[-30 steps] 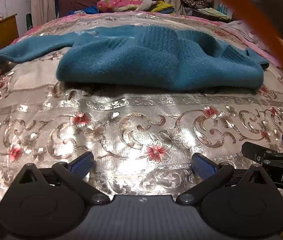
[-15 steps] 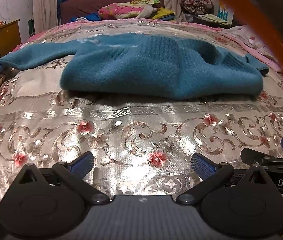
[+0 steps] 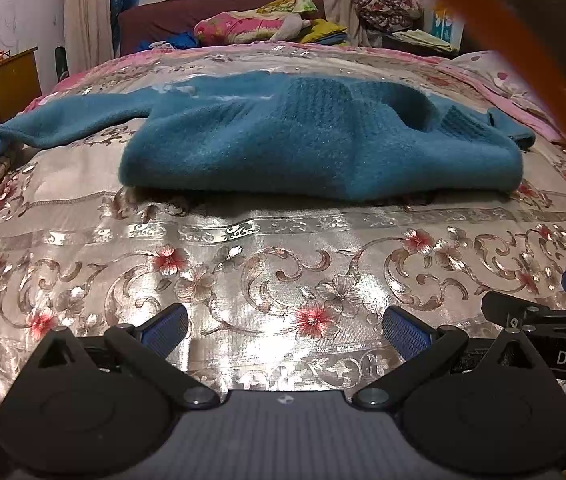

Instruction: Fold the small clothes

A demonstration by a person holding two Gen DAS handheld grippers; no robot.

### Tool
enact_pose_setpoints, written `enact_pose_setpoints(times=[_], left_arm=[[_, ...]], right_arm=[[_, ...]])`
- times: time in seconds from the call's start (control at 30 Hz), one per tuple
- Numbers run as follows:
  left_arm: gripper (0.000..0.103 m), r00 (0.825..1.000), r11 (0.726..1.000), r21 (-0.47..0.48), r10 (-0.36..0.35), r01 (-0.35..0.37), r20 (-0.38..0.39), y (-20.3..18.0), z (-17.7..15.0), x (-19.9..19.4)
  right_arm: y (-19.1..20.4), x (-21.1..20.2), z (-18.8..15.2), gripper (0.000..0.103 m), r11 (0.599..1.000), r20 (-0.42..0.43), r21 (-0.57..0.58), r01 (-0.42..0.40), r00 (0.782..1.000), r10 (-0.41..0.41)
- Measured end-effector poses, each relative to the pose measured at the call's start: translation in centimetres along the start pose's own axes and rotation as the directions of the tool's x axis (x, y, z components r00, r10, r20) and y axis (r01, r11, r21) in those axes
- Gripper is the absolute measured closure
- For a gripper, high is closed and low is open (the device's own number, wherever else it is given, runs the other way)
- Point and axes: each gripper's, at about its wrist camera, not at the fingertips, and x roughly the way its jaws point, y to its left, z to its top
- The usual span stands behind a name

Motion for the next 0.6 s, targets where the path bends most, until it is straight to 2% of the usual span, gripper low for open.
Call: enact_pose_setpoints(times=[0.6], left_arm=[[0.0, 1.0, 1.0, -0.001, 0.007, -0.007, 0.012, 0.12, 0.14, 0.03]], right_arm=[[-0.07, -0.09, -0.02, 0.004, 1.0, 0.01, 0.008, -0.006, 1.0, 0.006]])
